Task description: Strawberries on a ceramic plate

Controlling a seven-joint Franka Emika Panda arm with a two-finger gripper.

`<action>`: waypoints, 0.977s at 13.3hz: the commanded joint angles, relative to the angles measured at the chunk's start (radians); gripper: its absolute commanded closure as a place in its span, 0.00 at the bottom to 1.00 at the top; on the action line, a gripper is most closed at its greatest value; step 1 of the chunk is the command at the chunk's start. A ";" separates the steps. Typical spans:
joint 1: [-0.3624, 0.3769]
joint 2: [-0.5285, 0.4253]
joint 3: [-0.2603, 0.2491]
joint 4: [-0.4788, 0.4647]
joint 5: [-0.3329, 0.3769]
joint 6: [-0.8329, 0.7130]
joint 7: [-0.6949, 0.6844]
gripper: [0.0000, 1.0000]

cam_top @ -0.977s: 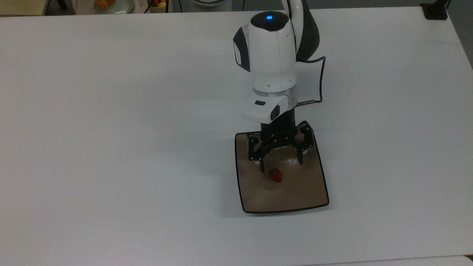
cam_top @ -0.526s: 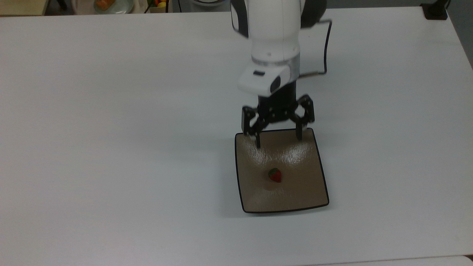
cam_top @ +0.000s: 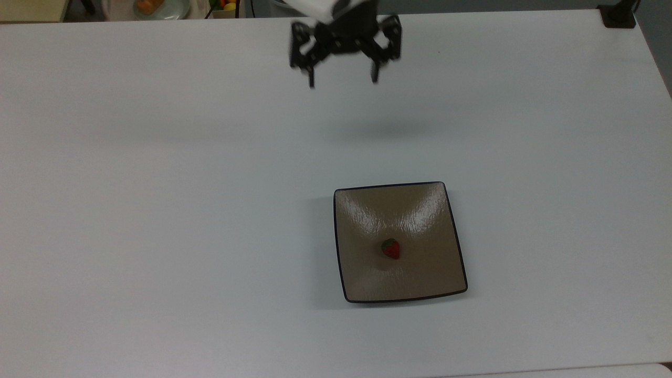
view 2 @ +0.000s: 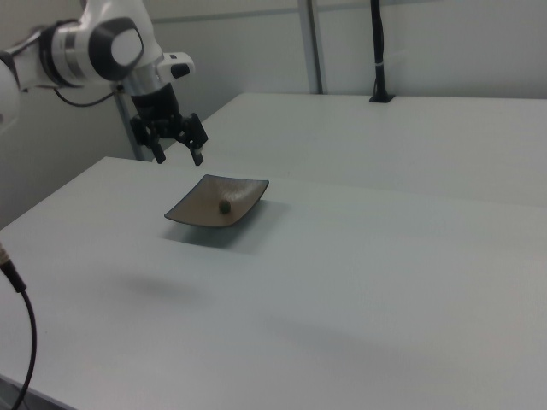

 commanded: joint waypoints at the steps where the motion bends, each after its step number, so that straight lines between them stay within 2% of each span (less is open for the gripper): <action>1: 0.005 -0.112 -0.049 -0.043 0.016 -0.225 0.009 0.00; 4: 0.005 -0.156 -0.084 -0.054 0.018 -0.319 0.009 0.00; 6: -0.001 -0.211 -0.092 -0.141 0.018 -0.310 0.007 0.00; 8: -0.024 -0.224 -0.092 -0.161 0.059 -0.305 -0.005 0.00; 11: -0.067 -0.250 -0.087 -0.223 0.113 -0.163 -0.007 0.00; 13: -0.076 -0.244 -0.087 -0.223 0.131 -0.078 -0.007 0.00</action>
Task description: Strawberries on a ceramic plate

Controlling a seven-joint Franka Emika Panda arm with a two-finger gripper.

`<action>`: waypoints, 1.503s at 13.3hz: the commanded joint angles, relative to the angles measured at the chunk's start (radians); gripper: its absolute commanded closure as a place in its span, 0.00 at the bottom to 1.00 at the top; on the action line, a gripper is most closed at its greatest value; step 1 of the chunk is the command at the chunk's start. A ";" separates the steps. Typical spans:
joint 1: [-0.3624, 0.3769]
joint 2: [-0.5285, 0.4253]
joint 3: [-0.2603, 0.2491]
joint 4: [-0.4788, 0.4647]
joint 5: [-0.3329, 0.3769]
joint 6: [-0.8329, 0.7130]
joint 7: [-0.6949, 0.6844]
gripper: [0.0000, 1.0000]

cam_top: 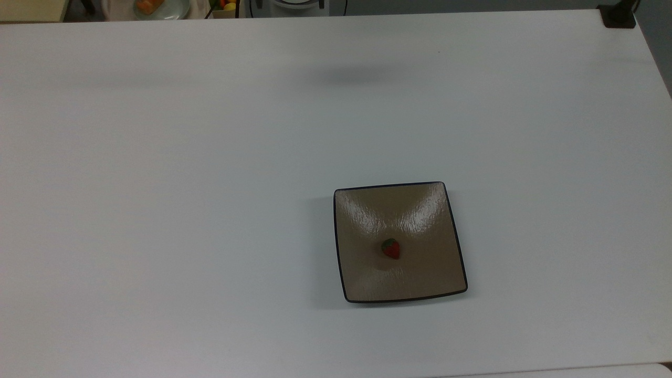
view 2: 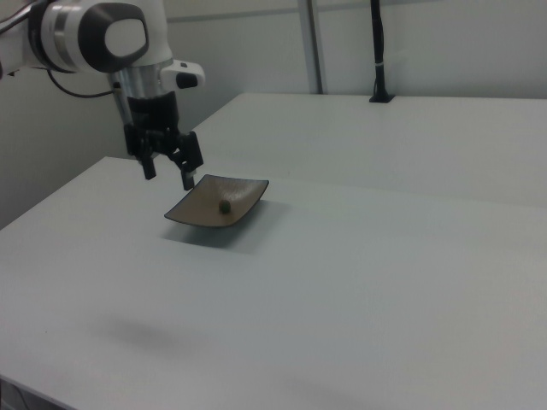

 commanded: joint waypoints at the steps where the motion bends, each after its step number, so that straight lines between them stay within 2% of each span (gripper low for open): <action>1: -0.026 -0.040 0.006 -0.067 0.041 0.173 -0.006 0.00; 4: -0.029 -0.036 0.014 -0.064 0.025 0.227 -0.020 0.00; 6: -0.047 -0.037 0.014 -0.058 0.025 0.221 -0.080 0.00; 9: -0.049 -0.039 0.023 -0.061 0.025 0.190 -0.091 0.00; 14: -0.102 -0.042 0.089 -0.064 0.024 0.181 -0.084 0.00; 20: -0.101 -0.040 0.089 -0.064 0.022 0.182 -0.091 0.00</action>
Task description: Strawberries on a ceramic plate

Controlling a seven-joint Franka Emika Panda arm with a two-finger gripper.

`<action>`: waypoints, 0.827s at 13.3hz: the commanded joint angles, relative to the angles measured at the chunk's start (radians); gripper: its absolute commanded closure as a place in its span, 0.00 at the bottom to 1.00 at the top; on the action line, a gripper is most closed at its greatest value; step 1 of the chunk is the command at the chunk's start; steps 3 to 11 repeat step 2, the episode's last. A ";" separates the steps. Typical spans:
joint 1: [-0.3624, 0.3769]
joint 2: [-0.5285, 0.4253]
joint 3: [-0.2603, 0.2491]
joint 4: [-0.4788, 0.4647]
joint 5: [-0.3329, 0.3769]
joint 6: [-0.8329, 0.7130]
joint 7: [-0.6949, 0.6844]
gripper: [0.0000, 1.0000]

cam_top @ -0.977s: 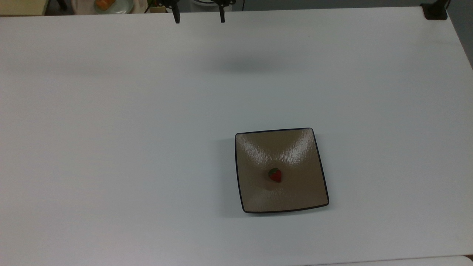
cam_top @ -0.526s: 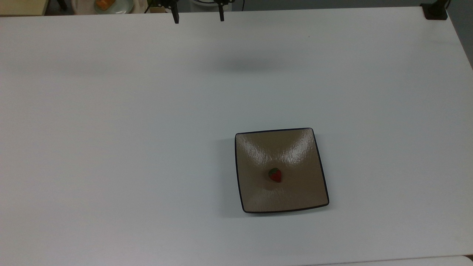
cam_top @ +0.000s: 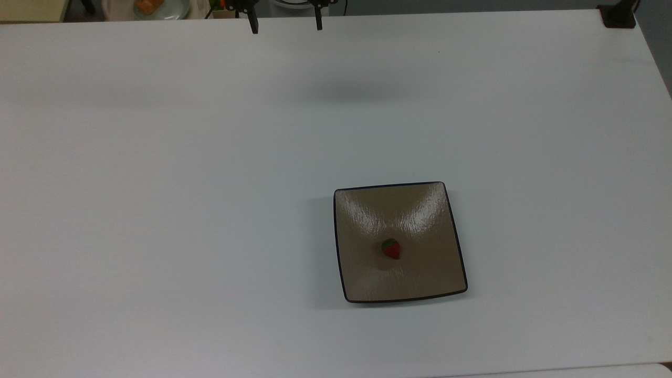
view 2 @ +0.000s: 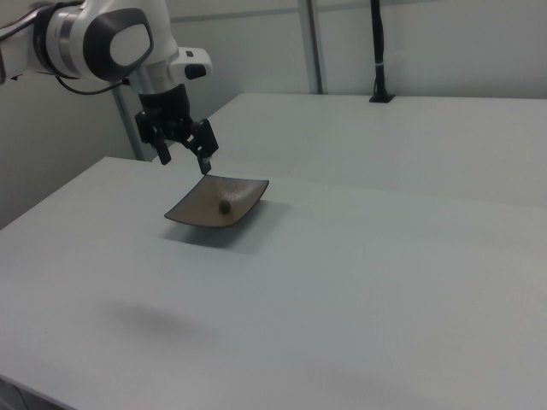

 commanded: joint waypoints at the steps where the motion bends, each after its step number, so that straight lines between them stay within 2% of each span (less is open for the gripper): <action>1: -0.011 -0.031 0.012 -0.031 0.003 -0.013 -0.022 0.00; 11: -0.010 -0.030 0.012 -0.031 0.003 -0.013 -0.022 0.00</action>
